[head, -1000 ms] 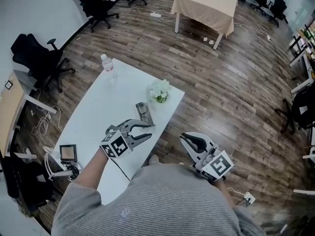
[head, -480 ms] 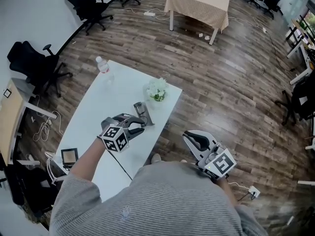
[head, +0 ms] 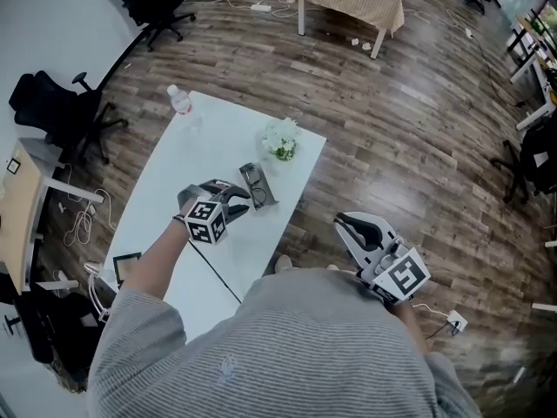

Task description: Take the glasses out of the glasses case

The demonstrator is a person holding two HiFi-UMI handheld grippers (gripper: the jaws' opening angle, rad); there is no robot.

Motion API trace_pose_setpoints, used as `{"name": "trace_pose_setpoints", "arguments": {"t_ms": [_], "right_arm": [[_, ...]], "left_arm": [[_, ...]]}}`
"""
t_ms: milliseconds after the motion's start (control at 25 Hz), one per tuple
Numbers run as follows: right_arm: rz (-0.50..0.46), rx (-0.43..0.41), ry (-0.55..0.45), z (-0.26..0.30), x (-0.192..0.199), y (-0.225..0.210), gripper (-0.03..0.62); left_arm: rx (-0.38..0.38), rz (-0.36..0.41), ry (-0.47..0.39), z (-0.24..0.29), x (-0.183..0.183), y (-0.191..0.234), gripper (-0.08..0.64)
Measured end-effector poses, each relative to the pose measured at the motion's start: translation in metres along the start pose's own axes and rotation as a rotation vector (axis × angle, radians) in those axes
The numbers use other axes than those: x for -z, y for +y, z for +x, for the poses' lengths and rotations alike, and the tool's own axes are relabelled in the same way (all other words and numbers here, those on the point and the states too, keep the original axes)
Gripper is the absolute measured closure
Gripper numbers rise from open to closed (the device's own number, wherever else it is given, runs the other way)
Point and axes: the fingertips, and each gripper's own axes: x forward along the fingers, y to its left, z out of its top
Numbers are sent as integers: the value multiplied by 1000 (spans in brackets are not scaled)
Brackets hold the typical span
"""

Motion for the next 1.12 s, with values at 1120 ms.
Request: {"name": "trace_pose_setpoints", "arguments": {"t_ms": [1120], "right_arm": [[19, 61, 10, 0, 4, -1, 569]], "left_arm": [[140, 625, 265, 70, 51, 4, 478]]}}
